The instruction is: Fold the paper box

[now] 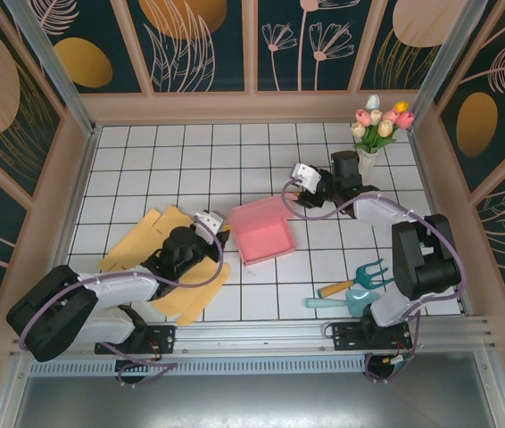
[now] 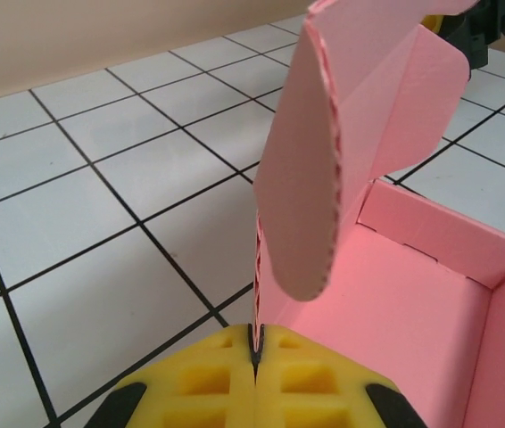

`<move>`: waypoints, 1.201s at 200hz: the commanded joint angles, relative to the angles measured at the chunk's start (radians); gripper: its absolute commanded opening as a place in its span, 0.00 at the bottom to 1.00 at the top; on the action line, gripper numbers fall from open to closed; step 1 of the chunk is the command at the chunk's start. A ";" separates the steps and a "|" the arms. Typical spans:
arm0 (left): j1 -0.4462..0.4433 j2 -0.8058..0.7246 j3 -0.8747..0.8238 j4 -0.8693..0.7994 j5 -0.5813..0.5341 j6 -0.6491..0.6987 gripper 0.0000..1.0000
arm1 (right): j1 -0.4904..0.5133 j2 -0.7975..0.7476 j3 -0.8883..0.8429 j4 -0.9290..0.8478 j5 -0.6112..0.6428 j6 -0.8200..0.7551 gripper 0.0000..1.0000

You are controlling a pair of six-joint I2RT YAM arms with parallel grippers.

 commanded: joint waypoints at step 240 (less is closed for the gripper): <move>-0.006 0.114 0.125 0.046 -0.109 0.025 0.00 | 0.081 -0.033 -0.010 -0.145 -0.333 -0.128 0.54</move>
